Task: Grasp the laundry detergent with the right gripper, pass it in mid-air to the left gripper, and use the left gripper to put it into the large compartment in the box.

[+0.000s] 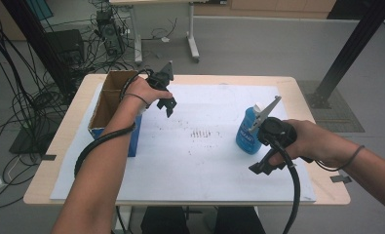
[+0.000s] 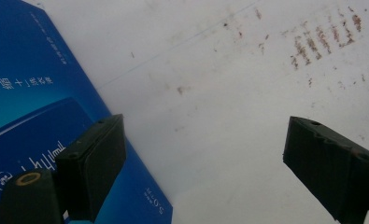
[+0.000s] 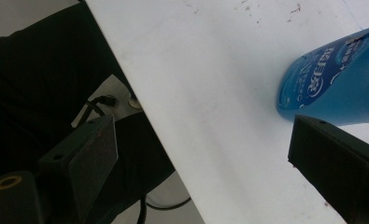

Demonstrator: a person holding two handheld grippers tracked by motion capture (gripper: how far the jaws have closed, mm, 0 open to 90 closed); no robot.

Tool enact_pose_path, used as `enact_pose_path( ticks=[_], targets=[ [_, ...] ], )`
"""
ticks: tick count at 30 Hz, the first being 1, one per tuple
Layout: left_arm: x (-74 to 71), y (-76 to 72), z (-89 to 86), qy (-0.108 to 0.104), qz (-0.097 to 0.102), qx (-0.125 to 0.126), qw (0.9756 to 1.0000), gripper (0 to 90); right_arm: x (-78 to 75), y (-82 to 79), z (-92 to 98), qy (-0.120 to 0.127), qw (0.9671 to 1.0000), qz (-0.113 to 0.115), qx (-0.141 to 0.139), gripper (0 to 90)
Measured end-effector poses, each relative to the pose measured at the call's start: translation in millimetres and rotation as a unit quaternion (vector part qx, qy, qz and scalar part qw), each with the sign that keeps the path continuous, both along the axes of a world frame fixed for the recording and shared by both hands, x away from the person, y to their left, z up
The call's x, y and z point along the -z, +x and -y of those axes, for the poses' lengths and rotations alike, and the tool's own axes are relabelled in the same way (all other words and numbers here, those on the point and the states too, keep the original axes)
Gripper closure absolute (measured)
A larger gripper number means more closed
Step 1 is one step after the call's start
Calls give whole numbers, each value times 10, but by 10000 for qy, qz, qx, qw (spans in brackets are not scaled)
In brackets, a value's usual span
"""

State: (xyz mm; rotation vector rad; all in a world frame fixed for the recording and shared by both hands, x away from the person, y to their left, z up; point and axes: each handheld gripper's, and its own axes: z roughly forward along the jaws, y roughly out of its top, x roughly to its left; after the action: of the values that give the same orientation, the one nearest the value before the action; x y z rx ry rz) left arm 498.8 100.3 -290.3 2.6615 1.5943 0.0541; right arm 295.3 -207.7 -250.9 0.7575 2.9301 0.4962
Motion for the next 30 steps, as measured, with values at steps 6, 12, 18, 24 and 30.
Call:
enact_pose_path(
  ticks=[6, 12, 18, 24, 30],
  targets=[
    [22, -56, 12, -14, 4, -60, 10000, 138, 14, 7, 21, 29, 10000, 1, -21, 79],
    [62, -153, -22, -138, 31, -137, 9998, 138, 28, 15, 72, 32, 10000, -15, 68, 79],
    [95, -301, -17, -312, 94, -132, 9994, 137, 83, 18, 118, 46, 9999, -41, 144, 79],
    [119, -411, -36, -287, 147, -169, 9993, 135, 126, -3, 169, 15, 9998, -39, 215, 79],
    [122, -479, -36, -313, 171, -172, 9992, 135, 180, -6, 243, -49, 9995, -59, 322, 79]
  ],
)
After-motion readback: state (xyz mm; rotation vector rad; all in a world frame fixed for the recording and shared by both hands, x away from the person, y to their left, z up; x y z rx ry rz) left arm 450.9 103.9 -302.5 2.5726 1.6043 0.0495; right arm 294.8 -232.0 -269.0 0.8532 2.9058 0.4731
